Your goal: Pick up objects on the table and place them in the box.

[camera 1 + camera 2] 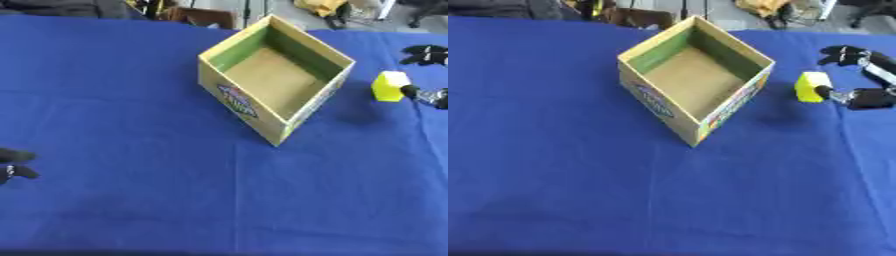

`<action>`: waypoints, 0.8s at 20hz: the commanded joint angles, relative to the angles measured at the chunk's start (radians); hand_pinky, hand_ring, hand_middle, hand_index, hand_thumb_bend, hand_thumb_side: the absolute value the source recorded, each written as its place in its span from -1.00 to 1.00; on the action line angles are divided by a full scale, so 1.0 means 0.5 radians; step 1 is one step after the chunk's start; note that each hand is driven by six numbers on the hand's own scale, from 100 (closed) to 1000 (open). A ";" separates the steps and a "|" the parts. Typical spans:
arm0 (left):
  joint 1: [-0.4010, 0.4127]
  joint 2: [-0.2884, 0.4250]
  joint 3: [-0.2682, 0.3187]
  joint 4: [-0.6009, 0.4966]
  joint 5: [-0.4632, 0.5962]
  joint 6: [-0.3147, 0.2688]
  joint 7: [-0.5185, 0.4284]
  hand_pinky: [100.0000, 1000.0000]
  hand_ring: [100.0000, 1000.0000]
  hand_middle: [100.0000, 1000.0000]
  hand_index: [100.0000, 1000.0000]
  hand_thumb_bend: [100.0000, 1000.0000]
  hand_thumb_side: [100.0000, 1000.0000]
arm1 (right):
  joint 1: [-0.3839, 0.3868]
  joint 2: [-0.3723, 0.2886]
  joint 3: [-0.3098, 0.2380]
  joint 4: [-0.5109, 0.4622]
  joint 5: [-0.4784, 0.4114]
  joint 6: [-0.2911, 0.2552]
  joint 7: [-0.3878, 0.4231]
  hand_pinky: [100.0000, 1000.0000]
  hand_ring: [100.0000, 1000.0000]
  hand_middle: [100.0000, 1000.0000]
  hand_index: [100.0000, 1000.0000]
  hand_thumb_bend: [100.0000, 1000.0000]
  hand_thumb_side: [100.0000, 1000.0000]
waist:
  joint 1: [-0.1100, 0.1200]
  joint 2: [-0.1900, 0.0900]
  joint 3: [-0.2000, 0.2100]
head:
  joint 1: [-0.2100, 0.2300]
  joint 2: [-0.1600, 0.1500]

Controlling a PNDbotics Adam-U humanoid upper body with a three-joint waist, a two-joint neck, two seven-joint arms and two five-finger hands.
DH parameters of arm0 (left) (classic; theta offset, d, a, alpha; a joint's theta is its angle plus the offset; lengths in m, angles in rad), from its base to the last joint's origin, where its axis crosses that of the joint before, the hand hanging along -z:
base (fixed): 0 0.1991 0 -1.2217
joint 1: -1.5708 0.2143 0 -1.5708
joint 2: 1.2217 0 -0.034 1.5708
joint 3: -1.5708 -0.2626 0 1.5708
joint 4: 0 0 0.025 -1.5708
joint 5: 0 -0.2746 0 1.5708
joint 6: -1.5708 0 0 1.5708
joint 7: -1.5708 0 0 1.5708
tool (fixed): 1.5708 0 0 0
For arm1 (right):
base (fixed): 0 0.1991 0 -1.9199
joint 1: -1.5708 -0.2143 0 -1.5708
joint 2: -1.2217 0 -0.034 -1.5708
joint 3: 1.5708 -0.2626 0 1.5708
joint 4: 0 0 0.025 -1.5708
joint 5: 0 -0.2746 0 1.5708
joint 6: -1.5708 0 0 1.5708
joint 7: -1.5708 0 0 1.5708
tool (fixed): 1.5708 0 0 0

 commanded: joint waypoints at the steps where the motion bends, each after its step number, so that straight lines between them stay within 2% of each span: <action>1: -0.029 0.031 0.020 -0.049 -0.010 -0.005 0.003 -0.01 0.29 -0.07 0.19 -0.71 0.90 | 0.000 -0.125 -0.046 -0.030 0.023 0.015 -0.041 0.74 1.00 0.90 0.70 -0.47 0.30 | -0.003 -0.015 0.009 | 0.014 0.025; 10: -0.049 0.040 0.029 -0.088 -0.022 -0.016 0.009 -0.01 0.29 -0.07 0.19 -0.72 0.90 | 0.075 -0.129 -0.118 -0.034 0.019 0.030 -0.093 0.73 1.00 0.90 0.69 -0.48 0.32 | -0.029 0.057 0.112 | 0.021 0.046; 14: -0.048 0.043 0.031 -0.108 -0.023 -0.018 0.009 -0.01 0.30 -0.07 0.19 -0.71 0.90 | 0.098 -0.131 -0.137 -0.035 0.015 0.030 -0.100 0.70 1.00 0.88 0.69 -0.49 0.30 | -0.026 0.074 0.134 | 0.022 0.051; 16: -0.047 0.045 0.031 -0.134 -0.022 -0.028 0.001 -0.01 0.30 -0.07 0.19 -0.71 0.91 | 0.117 -0.139 -0.158 -0.035 -0.001 0.027 -0.093 0.69 1.00 0.88 0.69 -0.48 0.35 | -0.015 0.109 0.149 | 0.016 0.054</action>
